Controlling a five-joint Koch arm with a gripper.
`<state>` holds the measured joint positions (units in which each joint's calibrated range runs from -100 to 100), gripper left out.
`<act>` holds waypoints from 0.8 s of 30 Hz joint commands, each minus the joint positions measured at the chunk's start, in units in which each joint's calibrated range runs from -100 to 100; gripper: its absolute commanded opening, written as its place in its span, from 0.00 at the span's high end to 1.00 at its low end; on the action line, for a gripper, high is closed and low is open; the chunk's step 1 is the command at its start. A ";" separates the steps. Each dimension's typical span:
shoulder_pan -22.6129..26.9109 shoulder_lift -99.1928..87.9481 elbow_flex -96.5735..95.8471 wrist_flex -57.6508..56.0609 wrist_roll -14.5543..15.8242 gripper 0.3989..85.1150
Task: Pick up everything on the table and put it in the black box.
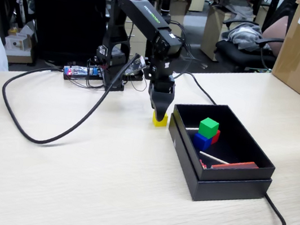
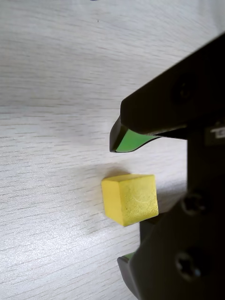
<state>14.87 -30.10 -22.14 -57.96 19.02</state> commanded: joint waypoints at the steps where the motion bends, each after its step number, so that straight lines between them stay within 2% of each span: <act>1: 0.15 1.47 1.28 1.58 0.39 0.48; 8: 0.44 8.70 4.00 1.76 -0.83 0.50; 15: 0.44 13.52 6.54 1.76 -0.88 0.79; 17: 0.29 13.75 6.81 1.76 -0.93 0.84; 20: -0.34 10.30 6.00 1.67 -1.42 0.84; 24: -2.30 -4.27 7.45 -2.74 -3.42 0.84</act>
<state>13.80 -22.33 -17.94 -56.64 17.31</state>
